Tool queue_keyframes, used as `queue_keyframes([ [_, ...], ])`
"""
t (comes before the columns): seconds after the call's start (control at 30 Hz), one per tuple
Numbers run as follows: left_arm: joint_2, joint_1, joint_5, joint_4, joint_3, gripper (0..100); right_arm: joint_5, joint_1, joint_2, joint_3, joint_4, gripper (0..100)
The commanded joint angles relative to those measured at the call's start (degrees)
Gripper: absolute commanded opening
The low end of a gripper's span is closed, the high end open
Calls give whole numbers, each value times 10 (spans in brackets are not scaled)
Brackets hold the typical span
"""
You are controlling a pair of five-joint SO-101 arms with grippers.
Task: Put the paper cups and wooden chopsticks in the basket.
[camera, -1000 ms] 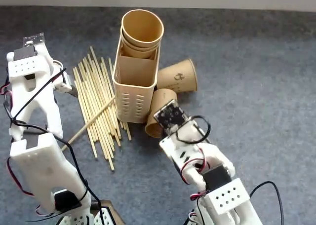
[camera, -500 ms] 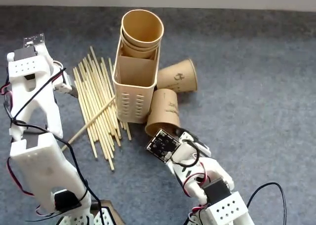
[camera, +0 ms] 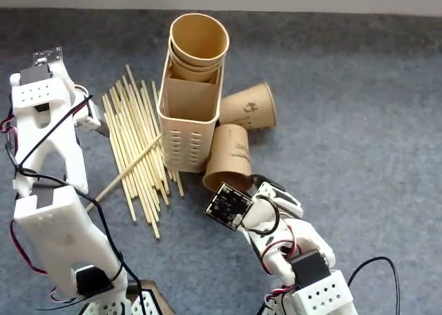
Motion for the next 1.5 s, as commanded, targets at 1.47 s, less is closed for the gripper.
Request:
queue_keyframes([
  [1.47, -3, 12, -18, -2, 14, 242, -33, 7, 308, -115, -204, 166],
])
